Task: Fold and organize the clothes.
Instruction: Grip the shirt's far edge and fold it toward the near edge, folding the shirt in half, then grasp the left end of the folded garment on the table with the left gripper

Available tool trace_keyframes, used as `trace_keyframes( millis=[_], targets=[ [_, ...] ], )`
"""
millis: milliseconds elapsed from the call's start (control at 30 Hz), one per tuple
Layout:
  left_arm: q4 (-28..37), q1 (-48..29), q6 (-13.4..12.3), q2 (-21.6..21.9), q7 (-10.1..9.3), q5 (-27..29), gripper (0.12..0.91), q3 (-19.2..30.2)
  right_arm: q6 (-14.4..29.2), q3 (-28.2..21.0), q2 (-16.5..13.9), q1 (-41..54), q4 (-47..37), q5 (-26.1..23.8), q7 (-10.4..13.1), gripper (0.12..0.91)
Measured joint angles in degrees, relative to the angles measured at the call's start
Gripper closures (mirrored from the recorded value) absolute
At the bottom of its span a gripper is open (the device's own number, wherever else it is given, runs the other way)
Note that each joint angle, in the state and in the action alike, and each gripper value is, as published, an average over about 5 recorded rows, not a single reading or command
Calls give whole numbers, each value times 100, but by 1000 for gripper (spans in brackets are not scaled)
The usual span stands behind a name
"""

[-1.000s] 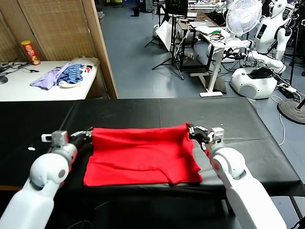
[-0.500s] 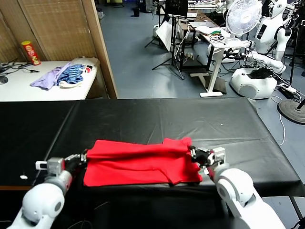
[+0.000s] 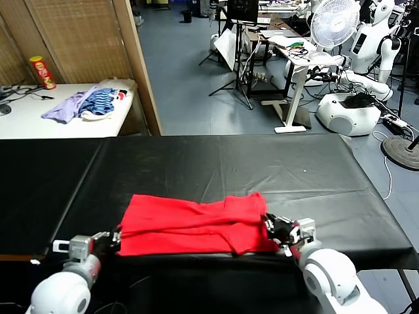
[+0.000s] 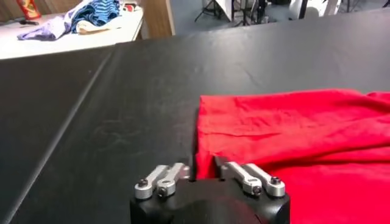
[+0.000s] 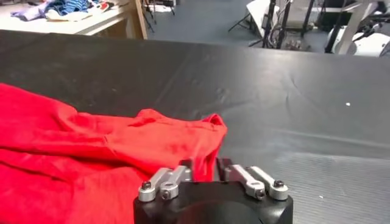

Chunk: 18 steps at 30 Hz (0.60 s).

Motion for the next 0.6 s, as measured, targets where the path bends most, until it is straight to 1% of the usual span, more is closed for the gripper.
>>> trace_keyframes(
  millis=[33,67,133,167,233,300,400,500,600],
  targets=[
    [-43,11,-3,4,4,-25,457,-24,22,18,25,38,-24,-19,34,313],
    [-79,9,-16,9,7,-63,407,-46,72,18,60,90,-69,-63,62,280],
    [-107,-53,-60,22,-3,-189,312,-70,242,-27,156,240,-217,-203,85,244],
    [-92,-119,-96,25,-30,-279,280,-68,350,-70,218,336,-318,-297,85,238],
    [-9,-314,-155,17,-95,-502,244,-31,538,-185,360,554,-554,-485,78,229],
    [157,-590,-212,-7,-145,-743,236,38,657,-317,513,793,-831,-637,68,228],
    [509,-1066,-293,-53,-130,-995,233,171,735,-494,718,1110,-1242,-758,56,227],
    [913,-1508,-332,-93,-51,-1097,232,305,756,-615,877,1307,-1567,-811,44,227],
    [1307,-1828,-328,-113,84,-1169,232,407,772,-685,1001,1400,-1781,-844,37,227]
  ],
)
